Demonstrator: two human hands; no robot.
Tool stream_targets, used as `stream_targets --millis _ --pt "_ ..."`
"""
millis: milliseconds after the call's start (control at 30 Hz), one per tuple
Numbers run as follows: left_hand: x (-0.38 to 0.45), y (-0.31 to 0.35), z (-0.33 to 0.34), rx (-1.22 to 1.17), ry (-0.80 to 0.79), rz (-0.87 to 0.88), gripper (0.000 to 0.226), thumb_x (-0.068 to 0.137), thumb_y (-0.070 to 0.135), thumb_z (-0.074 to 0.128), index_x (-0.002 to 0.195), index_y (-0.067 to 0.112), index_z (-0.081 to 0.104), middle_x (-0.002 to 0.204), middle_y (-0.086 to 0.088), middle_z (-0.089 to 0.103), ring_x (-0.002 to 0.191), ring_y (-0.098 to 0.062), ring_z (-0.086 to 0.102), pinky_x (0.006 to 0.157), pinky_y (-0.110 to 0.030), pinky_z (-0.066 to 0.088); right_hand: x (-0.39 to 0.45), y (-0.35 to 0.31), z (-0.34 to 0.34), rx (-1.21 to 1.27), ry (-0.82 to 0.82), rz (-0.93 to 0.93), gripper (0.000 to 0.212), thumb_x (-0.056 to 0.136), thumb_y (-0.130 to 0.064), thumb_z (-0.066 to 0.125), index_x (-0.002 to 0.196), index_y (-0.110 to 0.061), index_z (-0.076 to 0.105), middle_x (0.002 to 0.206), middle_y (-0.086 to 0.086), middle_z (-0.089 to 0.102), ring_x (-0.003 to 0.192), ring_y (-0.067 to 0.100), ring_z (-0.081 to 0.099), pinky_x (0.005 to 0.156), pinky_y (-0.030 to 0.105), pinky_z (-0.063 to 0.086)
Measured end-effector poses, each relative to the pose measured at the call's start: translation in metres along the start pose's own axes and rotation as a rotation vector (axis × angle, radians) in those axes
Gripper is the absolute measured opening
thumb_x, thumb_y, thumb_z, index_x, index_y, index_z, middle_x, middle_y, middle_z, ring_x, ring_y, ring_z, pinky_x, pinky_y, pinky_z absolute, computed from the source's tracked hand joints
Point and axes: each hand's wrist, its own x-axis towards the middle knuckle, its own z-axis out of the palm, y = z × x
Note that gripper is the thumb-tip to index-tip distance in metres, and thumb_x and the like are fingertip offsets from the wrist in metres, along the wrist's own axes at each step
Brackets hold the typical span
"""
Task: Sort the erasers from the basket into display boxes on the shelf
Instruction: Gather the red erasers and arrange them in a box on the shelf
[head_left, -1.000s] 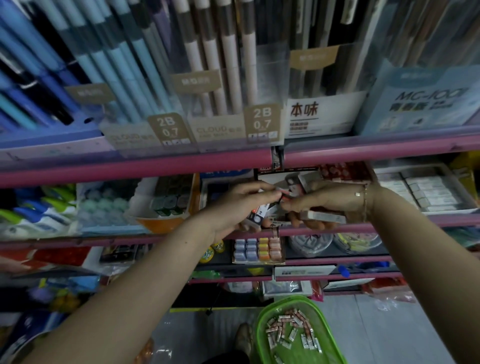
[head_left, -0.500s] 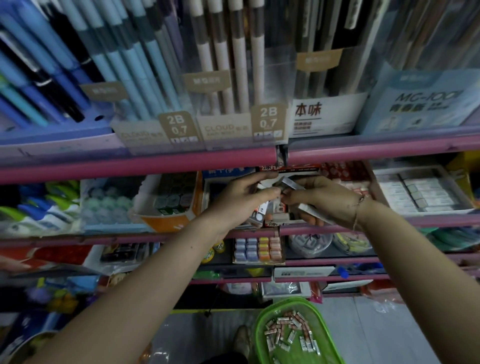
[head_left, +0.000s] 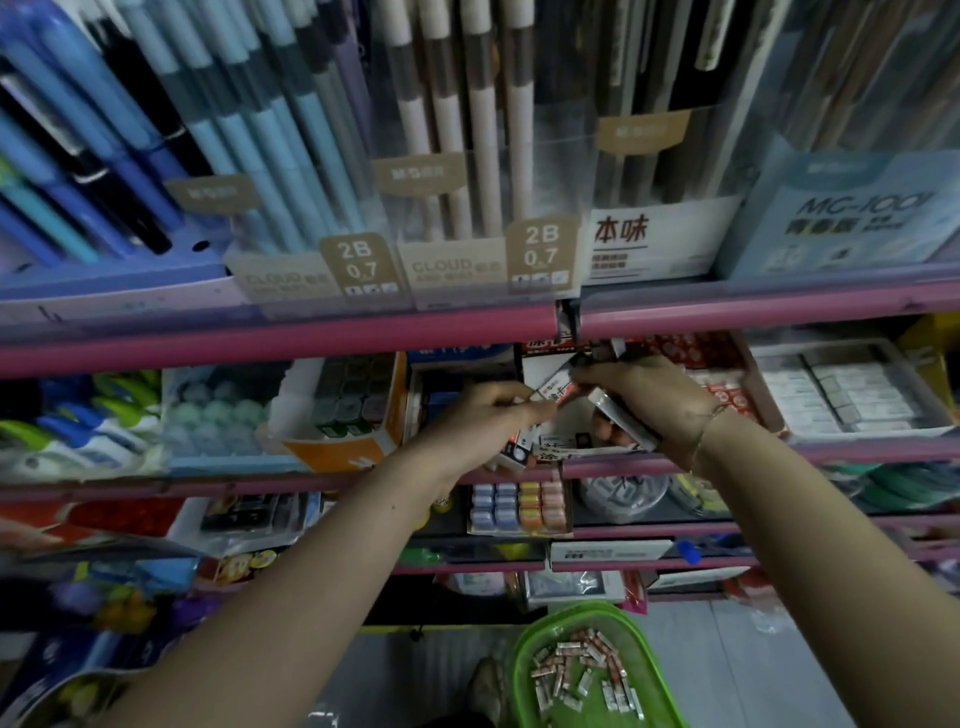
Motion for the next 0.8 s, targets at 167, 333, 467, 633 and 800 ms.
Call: stream_targets --millis 167,333,467,633,800 --pt "0.005 0.001 -0.011 -0.003 0.068 0.055 0.01 0.087 0.038 0.065 0.092 0.029 0.067 0.107 0.005 0.06 0.081 -0.005 0.063 0.064 -0.033 0.06 0.014 0.002 -0.005 -0.185 0.091 -0.013 0.015 0.085 -0.024 0.064 0.078 -0.012 0.06 0.053 0.0 0.052 0.037 0.009 0.046 0.031 0.012 0.032" --pt "0.002 -0.004 -0.018 -0.333 0.239 0.031 0.004 0.086 0.032 0.068 0.089 0.029 0.068 0.105 0.006 0.064 0.066 -0.015 0.066 0.048 -0.019 0.049 0.04 0.011 0.005 -0.427 0.146 -0.039 0.013 0.089 -0.019 0.06 0.099 -0.013 0.065 0.089 0.007 0.064 0.074 0.018 0.061 0.046 0.015 0.044" --pt "-0.009 -0.014 -0.016 -0.395 0.258 -0.021 0.018 0.085 0.043 0.067 0.09 0.025 0.071 0.098 0.013 0.063 0.049 -0.011 0.066 0.041 -0.017 0.044 0.057 0.015 0.011 -0.767 -0.025 0.097 0.04 0.095 -0.027 0.049 0.127 -0.005 0.053 0.126 0.015 0.057 0.113 0.029 0.056 0.08 0.027 0.044" --pt "-0.013 -0.022 -0.007 -0.327 0.244 -0.04 0.028 0.084 0.054 0.061 0.08 0.028 0.066 0.101 0.016 0.06 0.083 -0.015 0.066 0.058 -0.027 0.048 0.062 0.021 0.015 -1.063 -0.017 0.028 0.042 0.091 -0.041 0.053 0.112 -0.007 0.063 0.101 0.011 0.066 0.078 0.019 0.05 0.073 0.024 0.04" --pt "-0.014 -0.015 0.003 -0.244 0.242 0.005 0.021 0.087 0.05 0.059 0.088 0.029 0.061 0.108 0.014 0.057 0.094 -0.002 0.05 0.061 -0.029 0.044 0.063 0.017 0.016 -1.132 -0.081 -0.013 0.048 0.094 -0.047 0.045 0.124 -0.011 0.055 0.102 0.01 0.064 0.093 0.023 0.059 0.084 0.029 0.045"
